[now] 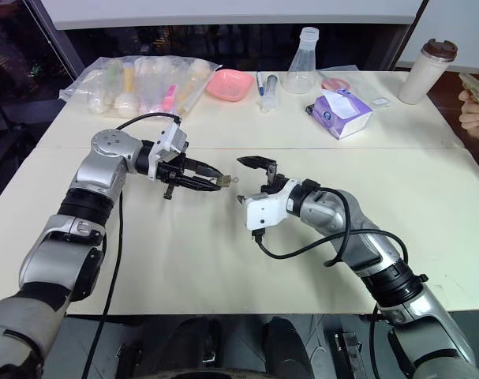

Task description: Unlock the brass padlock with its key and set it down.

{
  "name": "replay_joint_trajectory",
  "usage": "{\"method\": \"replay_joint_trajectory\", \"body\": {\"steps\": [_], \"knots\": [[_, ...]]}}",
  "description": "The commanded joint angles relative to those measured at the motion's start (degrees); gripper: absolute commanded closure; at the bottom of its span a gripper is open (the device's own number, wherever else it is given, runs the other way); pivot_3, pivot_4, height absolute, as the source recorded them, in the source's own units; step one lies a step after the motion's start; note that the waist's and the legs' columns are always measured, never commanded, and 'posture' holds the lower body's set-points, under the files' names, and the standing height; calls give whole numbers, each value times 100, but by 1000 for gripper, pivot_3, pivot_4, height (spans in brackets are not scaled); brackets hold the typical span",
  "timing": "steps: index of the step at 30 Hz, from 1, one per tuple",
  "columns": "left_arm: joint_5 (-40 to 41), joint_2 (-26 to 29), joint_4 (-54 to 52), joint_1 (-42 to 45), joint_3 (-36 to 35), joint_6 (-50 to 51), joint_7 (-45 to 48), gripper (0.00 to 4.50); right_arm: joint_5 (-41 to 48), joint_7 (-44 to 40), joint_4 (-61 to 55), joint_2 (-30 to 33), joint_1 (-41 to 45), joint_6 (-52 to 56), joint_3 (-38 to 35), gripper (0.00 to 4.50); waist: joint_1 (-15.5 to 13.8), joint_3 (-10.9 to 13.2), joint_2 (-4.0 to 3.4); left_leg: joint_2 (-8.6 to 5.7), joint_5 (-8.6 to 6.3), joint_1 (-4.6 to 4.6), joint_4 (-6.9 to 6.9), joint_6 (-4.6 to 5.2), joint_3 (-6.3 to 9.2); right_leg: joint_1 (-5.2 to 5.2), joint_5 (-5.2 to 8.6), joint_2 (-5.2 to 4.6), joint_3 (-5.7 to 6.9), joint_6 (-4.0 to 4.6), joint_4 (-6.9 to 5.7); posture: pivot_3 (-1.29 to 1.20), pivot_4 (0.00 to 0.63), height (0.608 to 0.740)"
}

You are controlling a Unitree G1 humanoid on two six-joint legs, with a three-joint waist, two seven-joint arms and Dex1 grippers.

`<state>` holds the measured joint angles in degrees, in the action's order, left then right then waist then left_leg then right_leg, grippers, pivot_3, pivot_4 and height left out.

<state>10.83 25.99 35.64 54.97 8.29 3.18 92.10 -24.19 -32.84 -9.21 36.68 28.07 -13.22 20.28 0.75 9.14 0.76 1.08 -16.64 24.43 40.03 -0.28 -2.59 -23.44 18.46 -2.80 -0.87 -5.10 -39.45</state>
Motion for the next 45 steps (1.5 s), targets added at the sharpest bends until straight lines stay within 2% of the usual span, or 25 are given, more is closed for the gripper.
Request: {"method": "replay_joint_trajectory", "body": {"steps": [1, 8, 16, 27, 39, 43, 45], "knots": [[49, 91, -230, -38, -34, -56, -57, 3759, -68, 42, -17, -73, 141, -144, -117, 914, -2, 0, 0, 0, 0, 0, 0, 0, 0, 0, 0, 0, 0, 0, 0, 0, 150, 715], [-4, 105, -160, -94, -10, -143, -151, 3759, -67, -47, -33, -99, 137, -173, -151, 4456, -4, 0, 0, 0, 1, 0, 0, -1, 0, 0, 0, 0, 0, 0, -1, 0, 150, 715], [-72, 78, -70, -89, 42, -356, -226, 3759, -6, -240, -144, -187, 120, -66, -147, 4456, -3, 0, 0, 0, 1, 0, 0, -1, 0, 0, 0, 0, 0, 0, -1, 0, 150, 715], [-258, -79, -26, -109, 61, -1175, -764, 3759, 484, -974, -221, -298, 146, 482, -176, 4456, -3, 0, 0, 0, 1, 0, 0, -1, 0, 0, 0, -1, 0, 0, -1, 0, 150, 715], [-479, -98, -506, -447, 238, -2281, -931, 3759, 1511, -2414, -153, -524, 552, 2181, -101, 4456, -14, 0, -1, 1, -1, -1, 0, 3, 1, 0, 0, -2, 2, 0, -1, 0, 150, 715], [-486, -87, -549, -496, 254, -2282, -958, 3759, 1431, -2383, -86, -522, 666, 2076, -109, 4456, -11, 0, -1, -2, -11, -1, 1, 19, 1, 1, 0, -5, 2, 0, -1, 0, 150, 715], [-418, -46, -627, -523, 236, -2011, -928, 3759, 1154, -2137, 18, -452, 719, 1610, -93, 4456, -3, 0, 0, -1, -11, -1, 1, 19, 1, 0, 0, -4, 2, 0, -2, 0, 150, 715]]}}
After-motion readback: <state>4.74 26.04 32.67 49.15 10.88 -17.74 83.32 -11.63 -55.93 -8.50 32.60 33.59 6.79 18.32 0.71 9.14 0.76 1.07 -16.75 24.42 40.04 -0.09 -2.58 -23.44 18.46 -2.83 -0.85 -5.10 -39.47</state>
